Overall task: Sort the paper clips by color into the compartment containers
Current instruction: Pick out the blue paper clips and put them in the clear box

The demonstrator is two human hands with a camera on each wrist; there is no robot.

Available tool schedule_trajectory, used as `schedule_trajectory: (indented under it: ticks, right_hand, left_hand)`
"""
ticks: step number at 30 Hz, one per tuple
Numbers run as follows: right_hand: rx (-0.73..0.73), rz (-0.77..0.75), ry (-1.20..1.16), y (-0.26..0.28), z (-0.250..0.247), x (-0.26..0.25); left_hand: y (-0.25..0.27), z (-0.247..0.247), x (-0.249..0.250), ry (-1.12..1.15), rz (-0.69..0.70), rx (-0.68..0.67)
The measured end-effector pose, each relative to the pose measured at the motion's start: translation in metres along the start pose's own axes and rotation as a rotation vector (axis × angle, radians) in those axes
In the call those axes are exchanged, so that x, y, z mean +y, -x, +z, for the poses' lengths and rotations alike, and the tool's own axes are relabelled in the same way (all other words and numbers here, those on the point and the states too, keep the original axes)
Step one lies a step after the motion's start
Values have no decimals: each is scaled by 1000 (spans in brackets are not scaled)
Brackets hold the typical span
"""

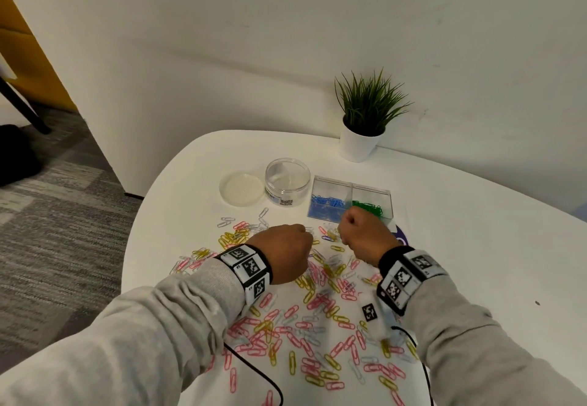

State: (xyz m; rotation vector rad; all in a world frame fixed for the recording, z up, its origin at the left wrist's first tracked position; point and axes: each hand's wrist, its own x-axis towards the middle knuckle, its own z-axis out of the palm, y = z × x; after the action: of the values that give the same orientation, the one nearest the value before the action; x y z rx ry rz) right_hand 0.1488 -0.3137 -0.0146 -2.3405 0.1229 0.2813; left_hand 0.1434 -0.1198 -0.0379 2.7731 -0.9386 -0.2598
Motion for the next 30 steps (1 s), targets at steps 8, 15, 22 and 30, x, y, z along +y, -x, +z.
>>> schedule_trajectory:
  ticks: [8,15,22,30]
  right_hand:
    - [-122,-174,334,-7,-3,-2]
    - [-82,-276,670,-13,9,-1]
    - [-84,-278,608,-3,5,-8]
    - [200,-296,376,-39,-37,-41]
  left_hand:
    - [-3,-20,-17,83,-33,203]
    - [-52,-60,-11,110,-12,249]
    - [-90,-76,-4,116,-67,33]
    - [-38,-77,-30,148,-108,230]
